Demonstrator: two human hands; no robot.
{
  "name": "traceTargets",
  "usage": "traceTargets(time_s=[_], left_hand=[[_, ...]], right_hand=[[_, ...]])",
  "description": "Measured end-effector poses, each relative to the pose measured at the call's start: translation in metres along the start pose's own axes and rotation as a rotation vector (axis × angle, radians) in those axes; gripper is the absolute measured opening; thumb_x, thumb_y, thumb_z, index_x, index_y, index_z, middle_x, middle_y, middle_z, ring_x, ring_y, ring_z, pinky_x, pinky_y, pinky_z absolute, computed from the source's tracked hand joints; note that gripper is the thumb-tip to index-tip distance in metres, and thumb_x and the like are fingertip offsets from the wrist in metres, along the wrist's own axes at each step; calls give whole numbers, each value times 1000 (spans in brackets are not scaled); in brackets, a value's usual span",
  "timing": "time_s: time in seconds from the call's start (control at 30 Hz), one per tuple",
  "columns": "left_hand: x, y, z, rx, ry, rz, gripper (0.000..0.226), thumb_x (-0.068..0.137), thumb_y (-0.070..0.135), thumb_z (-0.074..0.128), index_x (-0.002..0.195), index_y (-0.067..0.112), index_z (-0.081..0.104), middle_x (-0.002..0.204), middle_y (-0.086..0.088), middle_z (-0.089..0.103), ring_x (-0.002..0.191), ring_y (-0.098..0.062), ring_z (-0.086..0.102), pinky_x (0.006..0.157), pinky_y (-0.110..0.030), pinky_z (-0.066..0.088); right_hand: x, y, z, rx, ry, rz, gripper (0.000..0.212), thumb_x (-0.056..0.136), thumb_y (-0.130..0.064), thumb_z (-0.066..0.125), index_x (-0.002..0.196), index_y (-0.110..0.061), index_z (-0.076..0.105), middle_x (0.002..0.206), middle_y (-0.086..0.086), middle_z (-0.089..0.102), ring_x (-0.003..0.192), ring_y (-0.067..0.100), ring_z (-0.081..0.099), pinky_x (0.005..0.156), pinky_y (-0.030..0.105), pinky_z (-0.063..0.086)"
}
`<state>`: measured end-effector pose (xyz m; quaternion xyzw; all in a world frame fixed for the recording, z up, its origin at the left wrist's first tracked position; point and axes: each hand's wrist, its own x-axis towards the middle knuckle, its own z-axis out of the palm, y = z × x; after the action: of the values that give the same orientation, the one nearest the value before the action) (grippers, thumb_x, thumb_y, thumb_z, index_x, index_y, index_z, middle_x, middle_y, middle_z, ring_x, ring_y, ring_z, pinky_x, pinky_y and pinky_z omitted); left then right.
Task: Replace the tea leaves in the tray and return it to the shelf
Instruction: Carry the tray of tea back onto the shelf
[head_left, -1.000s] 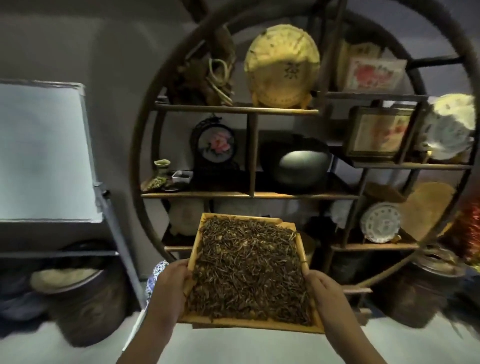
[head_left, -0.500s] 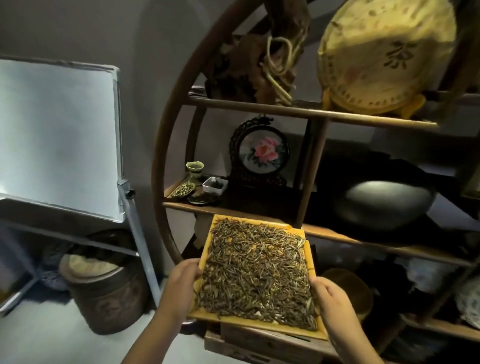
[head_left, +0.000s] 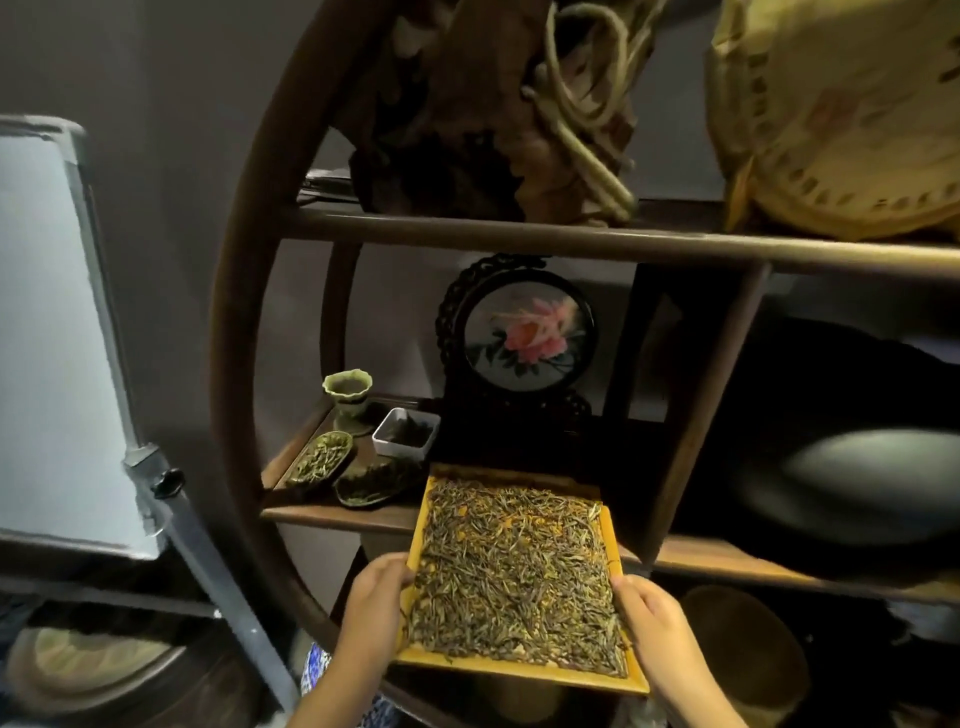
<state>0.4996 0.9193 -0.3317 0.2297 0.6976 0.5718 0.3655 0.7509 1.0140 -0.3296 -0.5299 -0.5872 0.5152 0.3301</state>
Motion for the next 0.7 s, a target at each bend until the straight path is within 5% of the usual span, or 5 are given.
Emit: traceTargets(time_s=[0.13, 0.4, 0.53, 0.7], left_hand=[[41, 6, 2, 20, -44, -6, 26, 97, 9, 44, 97, -3, 67, 89, -11, 68, 81, -18, 61, 59, -20, 43], [76, -1, 5, 14, -21, -56, 27, 95, 7, 47, 85, 6, 72, 82, -7, 72, 83, -19, 64, 62, -29, 40], [76, -6, 9, 59, 41, -50, 24, 90, 8, 54, 69, 5, 66, 71, -8, 66, 73, -21, 58, 62, -32, 38], [66, -10, 13, 80, 85, -66, 26, 91, 15, 56, 69, 2, 63, 63, -9, 61, 66, -22, 54, 60, -33, 36]], right_hand=[[26, -2, 16, -18, 33, 22, 31, 99, -18, 45, 86, -13, 72, 75, -6, 74, 70, -3, 67, 53, 4, 43], [50, 7, 30, 8, 98, 96, 31, 97, -16, 50, 76, -19, 73, 73, -6, 73, 80, 8, 67, 61, 15, 43], [52, 7, 26, 68, 149, 156, 36, 94, -20, 55, 63, -13, 73, 63, -1, 73, 57, 5, 68, 46, 13, 45], [49, 5, 24, 116, 151, 209, 39, 93, -28, 57, 64, -9, 75, 69, 12, 74, 69, 29, 72, 71, 40, 55]])
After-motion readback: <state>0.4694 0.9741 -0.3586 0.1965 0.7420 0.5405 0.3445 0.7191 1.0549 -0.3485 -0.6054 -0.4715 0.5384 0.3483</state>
